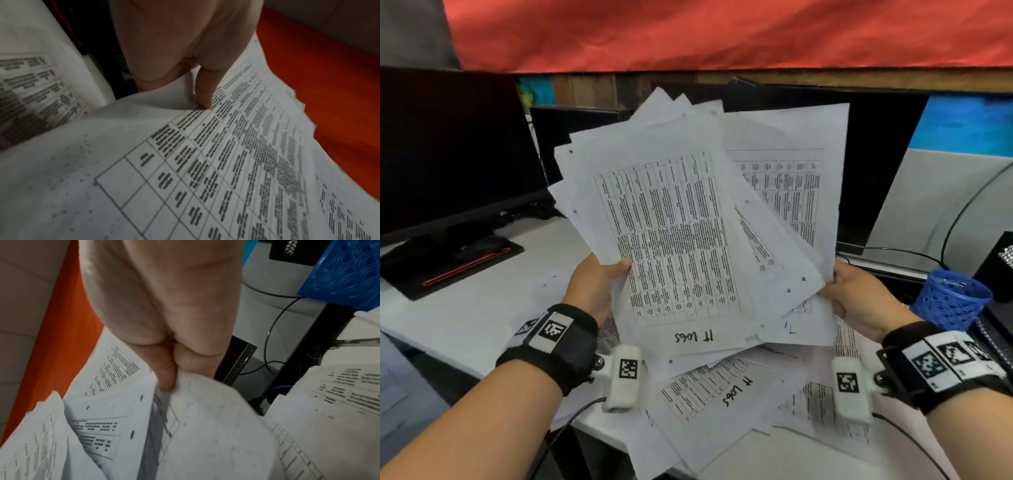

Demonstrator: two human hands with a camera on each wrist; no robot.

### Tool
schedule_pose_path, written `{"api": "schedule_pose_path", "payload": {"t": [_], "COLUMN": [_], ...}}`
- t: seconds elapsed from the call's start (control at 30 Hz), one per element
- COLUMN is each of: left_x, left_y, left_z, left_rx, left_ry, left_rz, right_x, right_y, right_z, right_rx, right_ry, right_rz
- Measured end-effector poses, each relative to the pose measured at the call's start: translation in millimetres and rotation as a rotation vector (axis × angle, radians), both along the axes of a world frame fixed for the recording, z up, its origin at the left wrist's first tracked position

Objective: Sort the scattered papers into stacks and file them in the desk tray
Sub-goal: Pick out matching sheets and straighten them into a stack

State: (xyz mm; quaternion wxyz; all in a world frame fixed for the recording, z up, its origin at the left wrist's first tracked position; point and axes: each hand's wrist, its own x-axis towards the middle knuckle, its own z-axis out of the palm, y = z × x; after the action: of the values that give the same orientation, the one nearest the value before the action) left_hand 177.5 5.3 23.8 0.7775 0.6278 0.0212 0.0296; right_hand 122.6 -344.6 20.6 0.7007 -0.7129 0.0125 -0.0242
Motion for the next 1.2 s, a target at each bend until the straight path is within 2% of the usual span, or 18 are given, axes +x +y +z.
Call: {"api": "schedule_pose_path", "payload": {"t": [0.13,0.33,0.47,0.7,0.83,0.93,1.03,1.1,1.2], "left_x": [2,5,4,-7,-14,-20,-24,-25,-28], "left_y": [3,11,11,-19,-27,-29,-33,-37,-39], "left_z": [1,7,9,11,12,13,17,22,31], "left_rx": [0.041,0.02,0.028,0.055,0.113,0.139,0.183,0.168,0.12], "left_ry": [-0.009,-0.039,-0.025,-0.057,-0.158,-0.208,-0.23,-0.237,-0.255], "left_rz": [-0.017,-0.008,-0.018,-0.059,0.034,0.071,0.042,0.004,-0.053], "right_x": [5,10,7,3,-1,-6,-7,-5,-1], "right_y": [5,-16,-10,46,50,47,57,66,64], "right_z": [9,3,2,0,-1,6,17,25,37], "right_rx": [-0.124,0.057,-0.004,-0.231,-0.14,-0.088,-0.185,-0.199,-0.079], "right_ry": [-0.028,0.042,0.081,0.011,-0.061,-0.118,-0.183,-0.234,-0.3], "right_rz": [0.11,0.189,0.182,0.057,-0.03,-0.011,0.011,-0.09,-0.175]}}
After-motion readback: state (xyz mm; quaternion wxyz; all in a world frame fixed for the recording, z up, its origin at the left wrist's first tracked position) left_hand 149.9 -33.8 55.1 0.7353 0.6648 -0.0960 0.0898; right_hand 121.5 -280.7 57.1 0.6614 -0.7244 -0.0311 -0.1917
